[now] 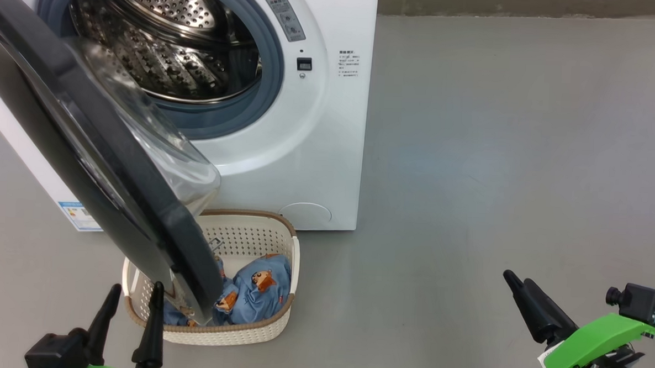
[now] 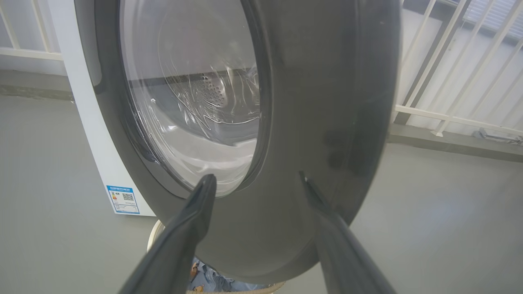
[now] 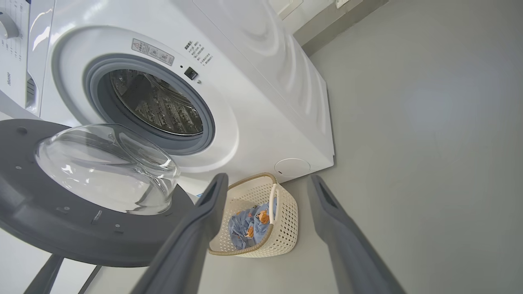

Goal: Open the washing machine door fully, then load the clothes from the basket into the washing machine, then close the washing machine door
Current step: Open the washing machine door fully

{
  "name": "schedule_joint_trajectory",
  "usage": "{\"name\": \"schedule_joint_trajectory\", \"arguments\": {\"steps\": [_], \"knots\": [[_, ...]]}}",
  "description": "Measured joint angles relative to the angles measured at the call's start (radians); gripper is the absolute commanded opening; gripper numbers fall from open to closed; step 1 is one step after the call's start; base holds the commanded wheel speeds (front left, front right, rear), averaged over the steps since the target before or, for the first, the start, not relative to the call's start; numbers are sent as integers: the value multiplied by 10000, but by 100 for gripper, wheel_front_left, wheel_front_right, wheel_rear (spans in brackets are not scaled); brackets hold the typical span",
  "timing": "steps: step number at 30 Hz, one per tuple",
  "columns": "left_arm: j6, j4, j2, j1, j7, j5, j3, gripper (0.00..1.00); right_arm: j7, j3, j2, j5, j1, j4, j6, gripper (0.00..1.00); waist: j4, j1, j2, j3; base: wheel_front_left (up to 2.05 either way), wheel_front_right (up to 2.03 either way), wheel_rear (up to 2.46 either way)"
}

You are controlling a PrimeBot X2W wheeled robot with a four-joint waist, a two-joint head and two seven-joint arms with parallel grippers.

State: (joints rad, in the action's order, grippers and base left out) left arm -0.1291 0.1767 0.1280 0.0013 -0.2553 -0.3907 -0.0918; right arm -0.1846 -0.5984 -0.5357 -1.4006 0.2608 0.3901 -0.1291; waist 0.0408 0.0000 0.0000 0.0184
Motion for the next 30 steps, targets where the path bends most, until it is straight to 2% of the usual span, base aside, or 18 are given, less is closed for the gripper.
{"name": "schedule_joint_trajectory", "arguments": {"steps": [6,9,15,20,30], "knots": [[0,23,-6,-1,0,0,29,100,-568,-284,-19,571,1,407,0,100,-7,1,0,11,0,0,0],[0,31,-21,0,0,8,50,100,-639,-324,-50,1478,2,675,0,100,8,0,0,8,0,0,0],[0,25,-44,0,0,13,128,100,-642,1014,362,3185,-67,500,0,100,4,0,0,67,0,0,0],[0,17,-109,-2,0,42,159,100,-650,2173,765,5081,-506,63,0,100,23,0,0,151,0,0,0],[0,-81,-134,-8,0,163,217,100,-652,4890,1910,8038,-1596,-1026,0,100,67,0,0,236,0,0,0]]}}
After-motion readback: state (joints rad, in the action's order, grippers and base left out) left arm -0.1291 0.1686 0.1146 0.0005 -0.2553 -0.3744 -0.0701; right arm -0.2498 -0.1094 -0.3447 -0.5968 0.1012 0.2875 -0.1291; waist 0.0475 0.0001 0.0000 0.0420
